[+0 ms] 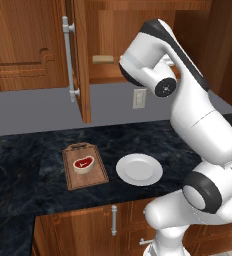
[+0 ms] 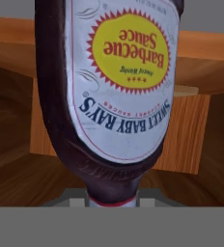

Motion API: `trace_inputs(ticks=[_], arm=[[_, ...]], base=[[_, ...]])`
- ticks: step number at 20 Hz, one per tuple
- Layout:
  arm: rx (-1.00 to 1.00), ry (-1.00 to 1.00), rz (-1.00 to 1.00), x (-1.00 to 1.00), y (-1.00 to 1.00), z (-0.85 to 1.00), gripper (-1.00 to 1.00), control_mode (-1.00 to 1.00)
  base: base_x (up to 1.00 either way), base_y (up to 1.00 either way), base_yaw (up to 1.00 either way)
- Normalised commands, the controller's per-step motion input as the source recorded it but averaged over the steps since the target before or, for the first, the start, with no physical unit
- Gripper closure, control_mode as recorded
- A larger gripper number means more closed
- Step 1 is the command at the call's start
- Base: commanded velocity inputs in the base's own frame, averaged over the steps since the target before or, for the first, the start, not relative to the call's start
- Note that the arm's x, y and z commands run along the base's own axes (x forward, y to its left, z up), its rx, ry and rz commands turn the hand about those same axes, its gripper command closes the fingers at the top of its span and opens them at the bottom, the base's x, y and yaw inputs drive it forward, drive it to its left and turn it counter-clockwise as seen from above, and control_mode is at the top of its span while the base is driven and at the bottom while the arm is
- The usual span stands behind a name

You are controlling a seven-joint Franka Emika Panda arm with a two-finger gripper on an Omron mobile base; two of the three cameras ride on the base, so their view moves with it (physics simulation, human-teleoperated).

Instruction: Pick the steak from the plate and place it on the cutting board. Then pick the condiment bottle from the cabinet and place it next to the cutting board.

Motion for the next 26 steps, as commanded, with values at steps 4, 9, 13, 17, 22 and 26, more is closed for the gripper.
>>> trace_inputs(ticks=[4,9,13,17,22,26], arm=[[0.0,0.0,0.0,-0.27,-0.08,0.0,1.0,-1.0],[0.0,0.0,0.0,-0.28,-0.07,-0.01,1.0,-1.0],[0.0,0.0,0.0,-0.26,-0.06,-0.06,1.0,-1.0],[0.0,0.0,0.0,-0.22,-0.03,-0.13,1.0,-1.0],[0.02,0.01,0.0,-0.2,-0.01,-0.16,1.0,-1.0],[0.05,0.03,0.0,-0.16,0.0,-0.26,1.0,-1.0]], base=[[0.0,0.0,0.0],[0.0,0.0,0.0],[0.0,0.0,0.0],[0.0,0.0,0.0],[0.0,0.0,0.0],[0.0,0.0,0.0]])
